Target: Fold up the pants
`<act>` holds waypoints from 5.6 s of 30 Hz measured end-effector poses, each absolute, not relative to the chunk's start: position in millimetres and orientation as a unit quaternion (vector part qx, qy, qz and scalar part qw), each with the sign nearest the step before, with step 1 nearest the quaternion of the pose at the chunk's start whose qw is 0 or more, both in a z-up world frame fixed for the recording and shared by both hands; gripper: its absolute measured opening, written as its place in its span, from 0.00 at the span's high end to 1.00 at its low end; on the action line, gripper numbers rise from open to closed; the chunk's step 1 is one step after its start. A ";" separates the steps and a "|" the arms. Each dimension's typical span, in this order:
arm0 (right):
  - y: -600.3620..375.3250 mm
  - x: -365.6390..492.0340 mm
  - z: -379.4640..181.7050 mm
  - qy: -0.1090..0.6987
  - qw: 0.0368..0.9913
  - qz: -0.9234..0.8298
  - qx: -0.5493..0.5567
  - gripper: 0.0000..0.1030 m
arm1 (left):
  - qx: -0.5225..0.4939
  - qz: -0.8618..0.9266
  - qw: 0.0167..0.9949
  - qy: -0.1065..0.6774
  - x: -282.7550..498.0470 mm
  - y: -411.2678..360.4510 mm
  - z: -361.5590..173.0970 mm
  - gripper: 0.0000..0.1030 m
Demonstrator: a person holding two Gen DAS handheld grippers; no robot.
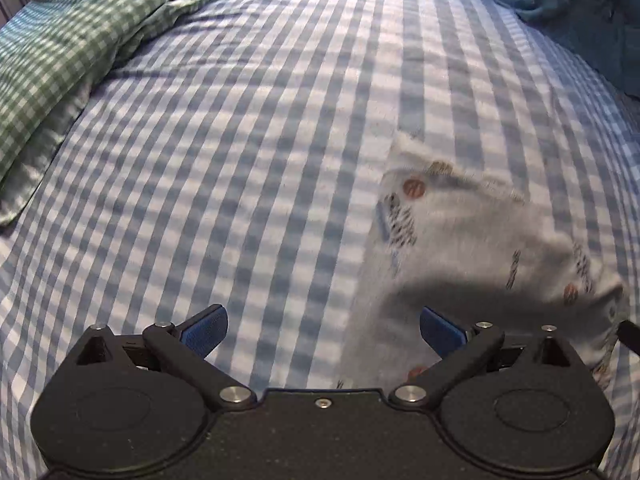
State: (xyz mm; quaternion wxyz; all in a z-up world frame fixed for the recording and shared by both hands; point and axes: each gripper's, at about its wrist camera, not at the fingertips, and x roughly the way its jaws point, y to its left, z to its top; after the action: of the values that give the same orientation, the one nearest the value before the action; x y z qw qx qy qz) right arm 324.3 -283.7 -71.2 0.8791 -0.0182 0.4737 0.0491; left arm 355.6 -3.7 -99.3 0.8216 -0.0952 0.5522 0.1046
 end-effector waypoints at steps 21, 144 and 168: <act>-312.0 379.0 -117.7 0.512 0.859 0.006 -0.009 0.00 | -0.077 0.116 0.822 0.552 438.6 -12.0 -151.2 0.01; -334.7 421.1 -127.9 0.585 0.784 0.151 0.145 0.10 | -0.161 0.072 0.781 0.600 341.6 -16.6 -158.1 0.17; -308.8 339.4 -56.6 0.518 0.828 0.151 0.154 0.75 | -0.198 0.025 0.798 0.569 309.5 -19.6 -75.3 0.87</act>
State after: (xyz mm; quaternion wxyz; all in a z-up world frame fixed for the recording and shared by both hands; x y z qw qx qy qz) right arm 339.4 -308.8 -56.6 0.8278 0.1536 0.5180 0.1511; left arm 309.5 -19.6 -75.3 0.7977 -0.1982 0.5690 0.0252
